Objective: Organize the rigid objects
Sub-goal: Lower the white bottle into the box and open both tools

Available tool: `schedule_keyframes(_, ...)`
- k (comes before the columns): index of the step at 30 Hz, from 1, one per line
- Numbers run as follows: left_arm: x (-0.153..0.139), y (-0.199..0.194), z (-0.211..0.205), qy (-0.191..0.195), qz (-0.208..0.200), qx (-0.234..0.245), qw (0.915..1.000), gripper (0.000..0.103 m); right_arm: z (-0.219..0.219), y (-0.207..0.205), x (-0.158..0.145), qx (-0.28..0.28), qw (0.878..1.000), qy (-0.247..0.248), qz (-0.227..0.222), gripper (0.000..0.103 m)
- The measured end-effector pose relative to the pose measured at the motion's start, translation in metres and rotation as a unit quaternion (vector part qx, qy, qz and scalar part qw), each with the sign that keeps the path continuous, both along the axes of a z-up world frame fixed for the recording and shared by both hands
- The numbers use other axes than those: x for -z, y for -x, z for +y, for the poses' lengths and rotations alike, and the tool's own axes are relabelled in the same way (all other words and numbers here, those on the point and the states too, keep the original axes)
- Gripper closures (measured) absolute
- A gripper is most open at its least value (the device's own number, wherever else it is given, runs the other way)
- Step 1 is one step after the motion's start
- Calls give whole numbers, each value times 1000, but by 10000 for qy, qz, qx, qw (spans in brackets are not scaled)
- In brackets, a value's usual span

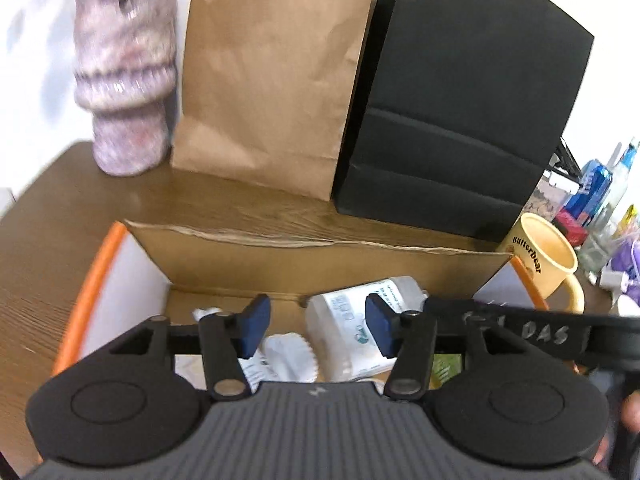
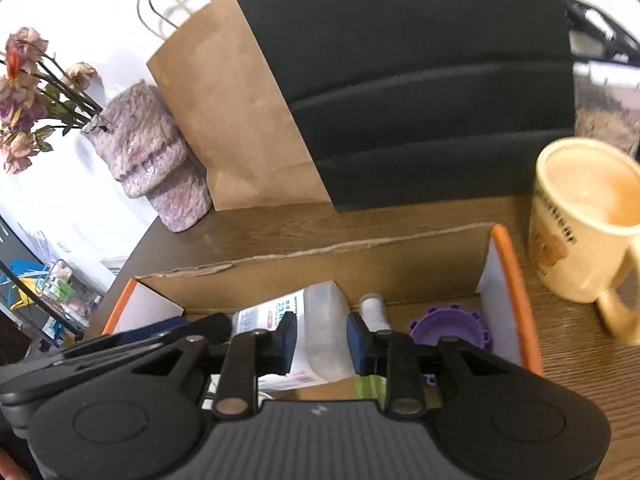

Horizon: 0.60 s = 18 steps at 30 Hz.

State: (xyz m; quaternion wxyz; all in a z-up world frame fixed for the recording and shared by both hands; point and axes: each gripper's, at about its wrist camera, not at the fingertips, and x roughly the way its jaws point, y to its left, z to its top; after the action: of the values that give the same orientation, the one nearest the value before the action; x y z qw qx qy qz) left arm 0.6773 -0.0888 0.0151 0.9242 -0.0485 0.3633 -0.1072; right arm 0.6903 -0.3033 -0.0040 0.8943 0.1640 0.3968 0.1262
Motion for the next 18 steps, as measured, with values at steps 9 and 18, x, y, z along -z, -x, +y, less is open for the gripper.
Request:
schedule_keyframes(9,-38,67,16,-530,-648,-100,9964,39,-6,70,-41,-1,9948,861,-540,54)
schedule_keyframes(18,-55,162,26,-809,-1548,-202,9844,21,-3,163,-62,136,9835,1207,-1338,28)
